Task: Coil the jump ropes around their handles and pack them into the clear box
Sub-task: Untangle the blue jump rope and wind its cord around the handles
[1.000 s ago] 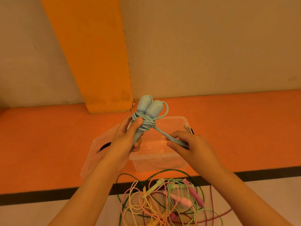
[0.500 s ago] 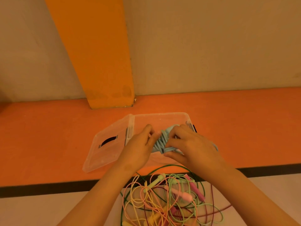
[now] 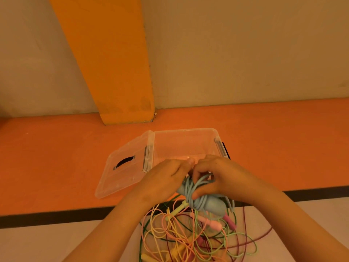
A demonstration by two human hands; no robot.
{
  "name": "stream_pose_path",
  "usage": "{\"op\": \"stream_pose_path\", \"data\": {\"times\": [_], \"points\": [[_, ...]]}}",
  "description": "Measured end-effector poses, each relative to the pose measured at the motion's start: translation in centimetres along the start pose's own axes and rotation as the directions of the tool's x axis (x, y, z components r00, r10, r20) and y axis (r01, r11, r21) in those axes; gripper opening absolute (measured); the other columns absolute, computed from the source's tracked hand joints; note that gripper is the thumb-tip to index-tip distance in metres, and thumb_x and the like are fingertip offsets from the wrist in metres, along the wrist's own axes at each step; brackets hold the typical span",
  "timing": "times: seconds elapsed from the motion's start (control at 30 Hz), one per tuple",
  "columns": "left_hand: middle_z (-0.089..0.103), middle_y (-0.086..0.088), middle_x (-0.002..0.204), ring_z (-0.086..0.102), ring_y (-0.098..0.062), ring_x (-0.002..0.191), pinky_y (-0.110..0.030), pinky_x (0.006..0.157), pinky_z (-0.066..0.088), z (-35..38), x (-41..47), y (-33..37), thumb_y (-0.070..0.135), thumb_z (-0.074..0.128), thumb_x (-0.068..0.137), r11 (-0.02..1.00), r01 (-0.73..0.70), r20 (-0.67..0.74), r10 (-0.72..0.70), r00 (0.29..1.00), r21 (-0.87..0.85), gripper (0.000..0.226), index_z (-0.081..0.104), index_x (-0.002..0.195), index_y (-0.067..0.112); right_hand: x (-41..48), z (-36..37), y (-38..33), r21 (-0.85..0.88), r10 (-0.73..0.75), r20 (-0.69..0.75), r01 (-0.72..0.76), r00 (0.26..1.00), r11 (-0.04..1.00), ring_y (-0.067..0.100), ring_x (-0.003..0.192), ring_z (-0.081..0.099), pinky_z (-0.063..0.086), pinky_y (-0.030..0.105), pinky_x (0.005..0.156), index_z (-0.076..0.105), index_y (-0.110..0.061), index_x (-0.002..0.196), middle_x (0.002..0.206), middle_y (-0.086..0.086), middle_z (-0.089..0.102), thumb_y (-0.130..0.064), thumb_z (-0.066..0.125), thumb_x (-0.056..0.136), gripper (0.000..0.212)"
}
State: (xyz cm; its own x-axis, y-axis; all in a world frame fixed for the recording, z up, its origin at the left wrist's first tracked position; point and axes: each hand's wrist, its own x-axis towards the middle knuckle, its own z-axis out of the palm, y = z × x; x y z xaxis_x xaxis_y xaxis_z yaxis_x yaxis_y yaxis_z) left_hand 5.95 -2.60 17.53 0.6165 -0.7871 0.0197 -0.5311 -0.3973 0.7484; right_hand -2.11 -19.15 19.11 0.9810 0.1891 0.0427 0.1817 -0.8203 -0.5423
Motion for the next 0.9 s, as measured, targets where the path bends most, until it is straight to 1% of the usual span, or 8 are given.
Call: {"op": "stream_pose_path", "data": {"times": [0.1,0.2,0.3,0.47,0.57,0.7,0.77,0.9], "points": [[0.056,-0.015,0.066,0.045,-0.029,0.059,-0.041,0.058,0.038,0.4,0.1,-0.1,0.081,0.034,0.076,0.992,-0.02,0.132,0.036,0.991,-0.122,0.065,0.064,0.077,0.024,-0.2,-0.5,0.1,0.27,0.051,0.076,-0.07,0.996,0.96,0.014,0.071,0.057,0.045,0.035,0.067,0.064,-0.023,0.074,0.074,0.002,0.063,-0.031,0.082,0.067,0.021],[0.052,-0.019,0.066,0.042,-0.017,0.059,-0.032,0.057,0.033,0.5,0.1,0.2,0.071,0.065,0.062,0.969,0.03,0.18,0.016,0.984,-0.247,0.052,0.064,0.079,0.022,-0.2,-1.1,0.7,0.481,0.044,0.089,-0.081,0.995,0.873,0.013,0.069,0.055,0.042,0.028,0.064,0.061,-0.029,0.071,0.076,0.005,0.064,-0.025,0.082,0.068,0.021],[0.061,-0.008,0.071,0.051,-0.01,0.068,-0.033,0.065,0.037,0.6,-0.1,0.6,0.06,0.078,0.056,0.972,-0.001,0.191,0.047,0.981,-0.235,0.041,0.064,0.076,0.027,-0.4,-1.5,1.4,0.597,0.097,0.086,-0.129,0.992,0.792,0.02,0.065,0.053,0.044,0.026,0.058,0.062,-0.017,0.076,0.077,0.018,0.064,-0.021,0.079,0.067,0.02],[0.064,-0.03,0.082,0.049,-0.021,0.066,-0.031,0.059,0.036,-0.2,-0.3,1.1,0.047,0.08,0.062,0.912,0.033,0.176,0.043,0.983,-0.41,0.029,0.066,0.076,0.025,-0.8,-1.9,1.9,0.607,0.126,0.054,-0.133,0.991,0.784,0.009,0.068,0.057,0.046,0.023,0.065,0.066,-0.016,0.077,0.071,-0.005,0.065,-0.027,0.067,0.076,0.011],[0.058,-0.022,0.068,0.042,-0.02,0.054,-0.024,0.045,0.032,-1.1,0.0,0.8,0.032,0.08,0.072,0.868,0.039,0.126,0.027,0.992,-0.494,0.015,0.066,0.07,0.027,-1.3,-3.0,1.7,0.642,0.124,0.014,-0.104,0.992,0.759,0.006,0.081,0.061,0.047,0.019,0.074,0.069,-0.007,0.09,0.086,-0.001,0.069,-0.029,0.059,0.089,0.024],[0.05,-0.019,0.062,0.037,-0.017,0.046,-0.02,0.039,0.031,-1.4,0.3,0.4,0.029,0.079,0.075,0.866,0.031,0.088,0.015,0.996,-0.499,0.02,0.061,0.071,0.019,-1.6,-3.3,1.9,0.634,0.145,0.089,-0.168,0.986,0.755,0.023,0.107,0.062,0.049,0.032,0.091,0.067,-0.019,0.108,0.112,0.009,0.067,-0.029,0.071,0.073,0.037],[0.051,-0.022,0.065,0.037,-0.018,0.048,-0.021,0.039,0.031,-1.3,0.4,0.5,0.031,0.074,0.074,0.872,0.056,0.11,-0.002,0.994,-0.487,0.018,0.061,0.073,0.018,-1.6,-3.0,2.0,0.616,0.159,0.111,-0.193,0.981,0.764,0.024,0.106,0.062,0.048,0.037,0.092,0.068,-0.022,0.107,0.112,0.007,0.067,-0.027,0.073,0.072,0.036],[0.056,-0.025,0.069,0.039,-0.016,0.046,-0.02,0.041,0.032,-1.8,0.4,0.4,0.029,0.071,0.074,0.86,0.086,0.194,0.015,0.981,-0.503,0.014,0.064,0.077,0.017,-1.4,-2.9,1.7,0.593,0.143,0.126,-0.19,0.982,0.782,0.011,0.098,0.062,0.049,0.031,0.089,0.069,-0.021,0.104,0.108,0.005,0.069,-0.027,0.068,0.079,0.025]]}}
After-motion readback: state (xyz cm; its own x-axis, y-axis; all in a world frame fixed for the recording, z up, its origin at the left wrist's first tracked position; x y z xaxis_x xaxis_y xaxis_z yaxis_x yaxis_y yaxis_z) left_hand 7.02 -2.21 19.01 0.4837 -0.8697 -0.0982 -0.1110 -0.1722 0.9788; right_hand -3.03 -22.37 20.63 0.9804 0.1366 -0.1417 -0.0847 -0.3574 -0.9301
